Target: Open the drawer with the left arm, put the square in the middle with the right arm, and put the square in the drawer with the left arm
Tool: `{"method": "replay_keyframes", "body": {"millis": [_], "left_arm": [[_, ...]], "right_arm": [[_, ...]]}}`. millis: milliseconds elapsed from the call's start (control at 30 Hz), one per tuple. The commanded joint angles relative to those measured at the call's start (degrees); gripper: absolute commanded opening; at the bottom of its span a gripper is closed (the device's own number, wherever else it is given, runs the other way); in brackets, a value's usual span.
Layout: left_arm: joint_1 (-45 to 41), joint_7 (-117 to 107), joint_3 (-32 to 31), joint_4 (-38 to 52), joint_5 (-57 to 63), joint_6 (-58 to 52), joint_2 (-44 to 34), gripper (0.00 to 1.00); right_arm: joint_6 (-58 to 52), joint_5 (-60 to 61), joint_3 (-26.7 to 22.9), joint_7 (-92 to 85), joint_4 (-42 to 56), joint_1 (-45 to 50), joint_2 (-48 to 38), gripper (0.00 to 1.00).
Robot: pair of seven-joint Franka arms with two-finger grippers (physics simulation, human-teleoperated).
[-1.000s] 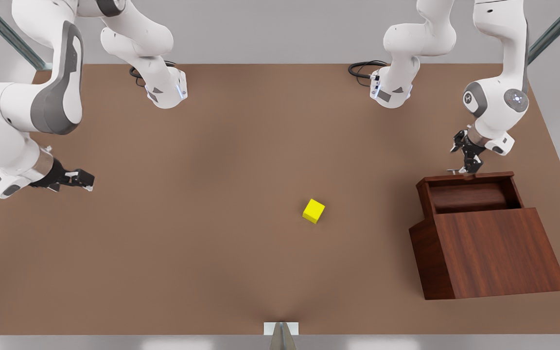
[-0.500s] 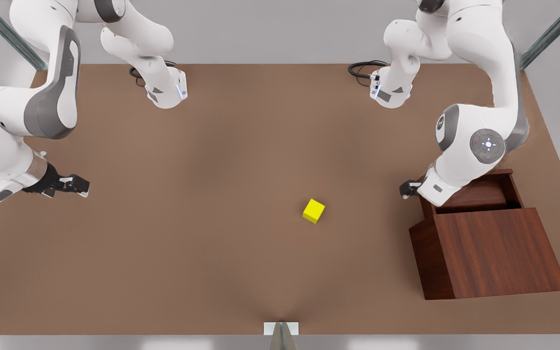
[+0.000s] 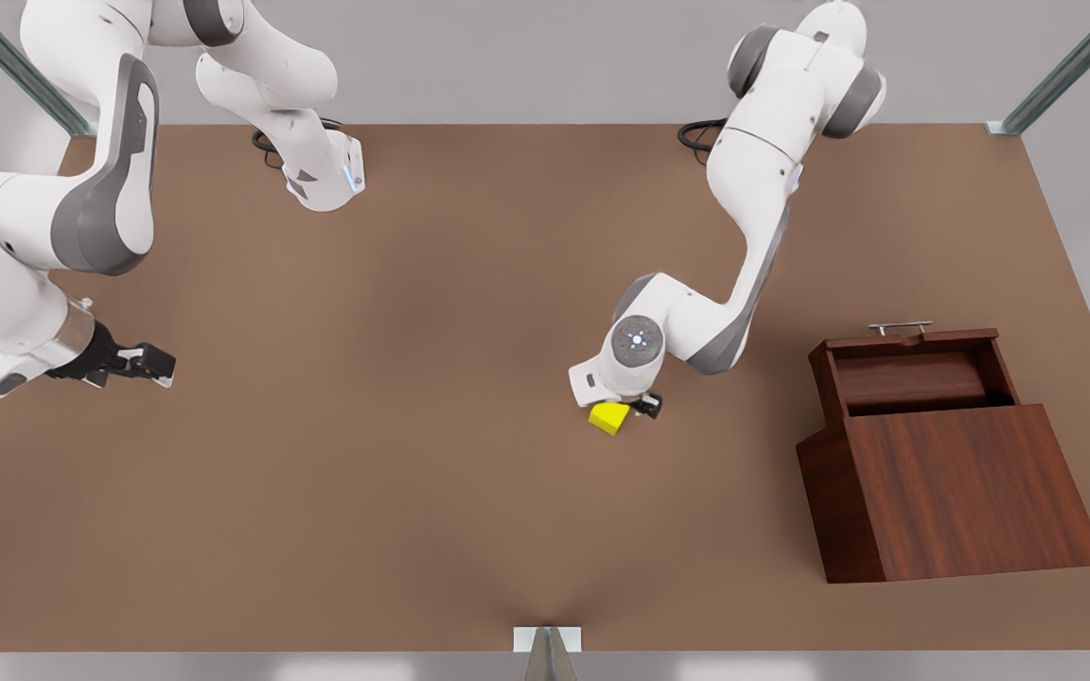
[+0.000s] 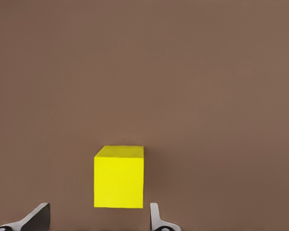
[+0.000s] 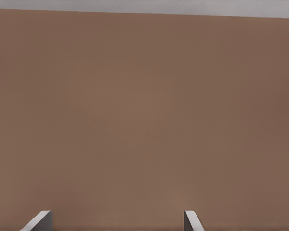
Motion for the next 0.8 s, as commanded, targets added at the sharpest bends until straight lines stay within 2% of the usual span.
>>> {"method": "replay_keyframes", "body": {"millis": [0, 767], "left_arm": [[0.0, -0.4, 0.0, 0.0, 1.1, 0.2, 0.2, 1.0], [-1.7, -3.2, 0.1, 0.0, 3.2, 4.7, 7.0, 1.0]], "right_arm": [[0.0, 0.0, 0.0, 0.0, 0.0, 0.0, 0.0, 1.0], [0.3, 0.1, 0.0, 0.0, 0.0, 0.0, 0.0, 1.0]]}}
